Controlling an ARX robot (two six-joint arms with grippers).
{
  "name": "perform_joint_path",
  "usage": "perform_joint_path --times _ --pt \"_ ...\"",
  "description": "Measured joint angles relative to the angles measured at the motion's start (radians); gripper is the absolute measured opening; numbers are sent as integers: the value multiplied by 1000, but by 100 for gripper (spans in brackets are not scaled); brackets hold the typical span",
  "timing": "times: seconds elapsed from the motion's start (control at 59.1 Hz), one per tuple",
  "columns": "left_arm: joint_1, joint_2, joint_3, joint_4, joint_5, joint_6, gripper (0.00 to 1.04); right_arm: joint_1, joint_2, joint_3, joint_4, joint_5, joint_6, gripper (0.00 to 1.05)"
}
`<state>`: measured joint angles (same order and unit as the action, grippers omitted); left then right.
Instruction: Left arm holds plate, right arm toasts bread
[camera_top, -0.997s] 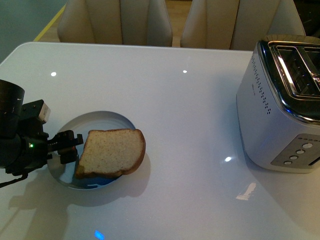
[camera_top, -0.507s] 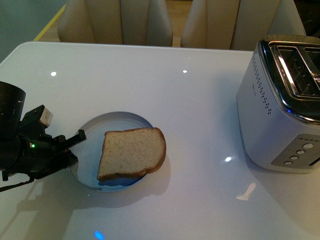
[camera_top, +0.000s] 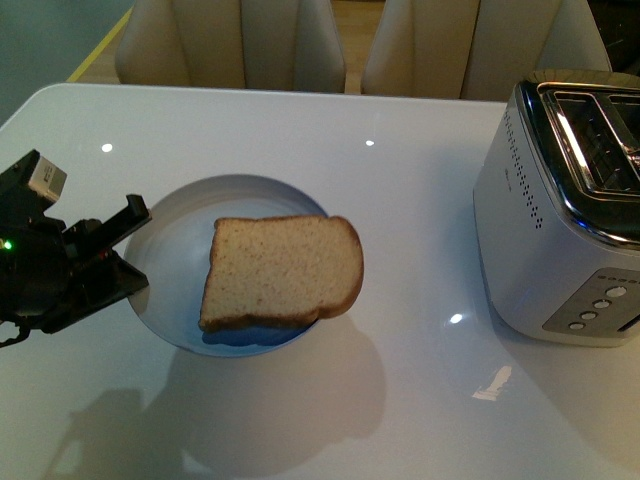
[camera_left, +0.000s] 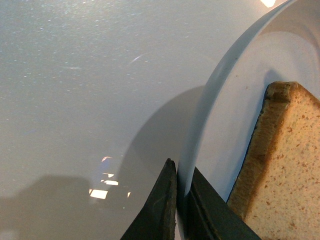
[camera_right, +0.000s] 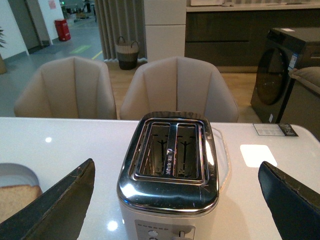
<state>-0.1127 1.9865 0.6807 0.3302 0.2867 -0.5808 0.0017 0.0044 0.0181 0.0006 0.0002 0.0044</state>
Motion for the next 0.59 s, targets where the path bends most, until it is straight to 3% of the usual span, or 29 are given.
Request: perform_joint_path --times 0.254,0.592 --pt "-91 -219 4 -132 -26 -116 3 0 0 0 0 0 0 96" --pt "-256 -330 161 -292 -102 -218 3 0 0 0 0 0 0 96"
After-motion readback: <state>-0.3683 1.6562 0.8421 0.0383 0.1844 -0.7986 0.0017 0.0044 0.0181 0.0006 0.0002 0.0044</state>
